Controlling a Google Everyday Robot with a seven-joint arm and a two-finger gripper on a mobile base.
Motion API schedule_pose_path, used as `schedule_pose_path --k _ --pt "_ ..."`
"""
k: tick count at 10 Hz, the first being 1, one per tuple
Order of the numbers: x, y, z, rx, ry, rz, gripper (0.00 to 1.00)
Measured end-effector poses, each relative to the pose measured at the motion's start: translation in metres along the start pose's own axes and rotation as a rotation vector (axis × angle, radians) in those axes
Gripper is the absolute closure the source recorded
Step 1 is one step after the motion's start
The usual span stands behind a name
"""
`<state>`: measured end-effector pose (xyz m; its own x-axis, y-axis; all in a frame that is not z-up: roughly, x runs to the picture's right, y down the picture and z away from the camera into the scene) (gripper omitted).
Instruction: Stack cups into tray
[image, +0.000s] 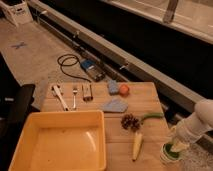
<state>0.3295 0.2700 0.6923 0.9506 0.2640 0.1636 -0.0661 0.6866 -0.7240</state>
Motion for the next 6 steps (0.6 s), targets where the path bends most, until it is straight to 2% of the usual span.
schedule_pose_path --k 1,3,5,6 --pt "0.0016 0.0004 0.004 -0.012 -0.002 0.005 0.53" --pt "0.0034 0.0021 0.011 -0.03 -0.004 0.01 0.73" --pt "0.0018 0.002 0.0118 -0.031 -0.006 0.007 0.93" --pt "0.0005 0.0016 0.0092 -0.026 -0.006 0.004 0.98"
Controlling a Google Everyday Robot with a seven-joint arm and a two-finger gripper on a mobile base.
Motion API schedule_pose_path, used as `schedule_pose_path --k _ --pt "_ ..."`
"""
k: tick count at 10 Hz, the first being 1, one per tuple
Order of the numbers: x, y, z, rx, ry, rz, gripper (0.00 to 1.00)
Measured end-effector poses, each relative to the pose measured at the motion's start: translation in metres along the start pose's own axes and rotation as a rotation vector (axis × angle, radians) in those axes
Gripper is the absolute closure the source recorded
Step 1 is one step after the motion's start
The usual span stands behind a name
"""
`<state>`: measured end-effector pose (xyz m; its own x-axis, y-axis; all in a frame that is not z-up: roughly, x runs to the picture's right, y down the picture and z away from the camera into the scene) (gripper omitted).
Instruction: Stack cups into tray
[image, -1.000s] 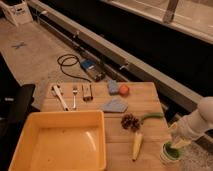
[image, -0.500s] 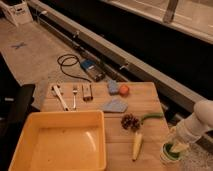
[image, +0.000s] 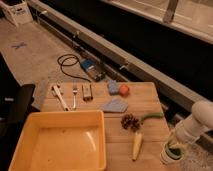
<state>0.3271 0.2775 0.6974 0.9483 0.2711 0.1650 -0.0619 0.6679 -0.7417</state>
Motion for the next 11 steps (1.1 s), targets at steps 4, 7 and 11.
schedule_pose_path --k 4,7,11 --pt "-0.021 -0.017 -0.038 0.074 0.015 -0.043 1.0" --pt "-0.063 -0.051 -0.076 0.149 0.023 -0.134 1.0" --pt "-0.16 -0.084 -0.082 0.181 0.013 -0.325 1.0"
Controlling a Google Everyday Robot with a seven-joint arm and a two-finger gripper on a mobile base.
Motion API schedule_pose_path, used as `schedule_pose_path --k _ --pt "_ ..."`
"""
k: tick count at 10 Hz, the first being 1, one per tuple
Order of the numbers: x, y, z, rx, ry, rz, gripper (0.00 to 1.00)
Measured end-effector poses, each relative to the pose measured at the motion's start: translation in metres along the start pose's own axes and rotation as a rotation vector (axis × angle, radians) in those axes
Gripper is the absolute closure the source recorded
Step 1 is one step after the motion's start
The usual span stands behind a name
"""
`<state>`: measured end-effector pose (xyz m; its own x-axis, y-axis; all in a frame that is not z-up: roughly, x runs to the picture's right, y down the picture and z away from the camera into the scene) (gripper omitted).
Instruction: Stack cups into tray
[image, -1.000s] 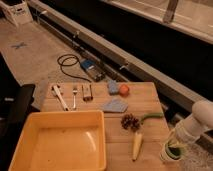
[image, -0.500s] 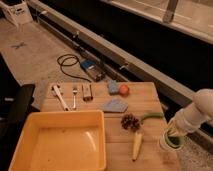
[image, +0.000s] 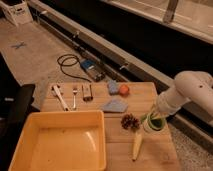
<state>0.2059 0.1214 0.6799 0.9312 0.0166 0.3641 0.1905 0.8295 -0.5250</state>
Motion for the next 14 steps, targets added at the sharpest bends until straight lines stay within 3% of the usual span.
schedule_pose_path --k 4,11,14 --pt "-0.096 -0.038 0.004 0.006 -0.023 -0.206 1.0" --pt "-0.098 -0.038 0.004 0.006 -0.019 -0.212 1.0" --pt "-0.109 -0.062 -0.014 0.051 -0.003 -0.255 1.0"
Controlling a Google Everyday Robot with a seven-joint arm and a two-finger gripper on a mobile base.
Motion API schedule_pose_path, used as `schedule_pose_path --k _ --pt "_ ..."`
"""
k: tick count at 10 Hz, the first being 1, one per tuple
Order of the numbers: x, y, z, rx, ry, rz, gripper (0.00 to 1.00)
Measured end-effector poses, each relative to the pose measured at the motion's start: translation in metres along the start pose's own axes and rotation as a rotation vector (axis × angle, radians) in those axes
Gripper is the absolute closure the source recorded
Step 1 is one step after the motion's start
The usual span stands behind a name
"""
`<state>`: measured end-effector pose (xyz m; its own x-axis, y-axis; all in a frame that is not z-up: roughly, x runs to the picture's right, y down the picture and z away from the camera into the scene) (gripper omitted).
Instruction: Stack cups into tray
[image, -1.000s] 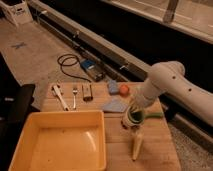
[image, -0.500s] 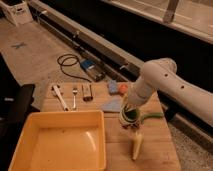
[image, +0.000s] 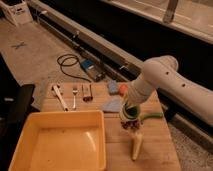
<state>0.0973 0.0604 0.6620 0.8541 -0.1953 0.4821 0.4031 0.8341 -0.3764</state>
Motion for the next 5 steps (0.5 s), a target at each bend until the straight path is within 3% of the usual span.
schedule_pose_path --k 2,5 --pt "-0.02 -0.026 -0.014 0.022 0.011 -0.068 1.0" --pt "-0.074 -0.05 -0.009 0.02 0.013 -0.215 1.0"
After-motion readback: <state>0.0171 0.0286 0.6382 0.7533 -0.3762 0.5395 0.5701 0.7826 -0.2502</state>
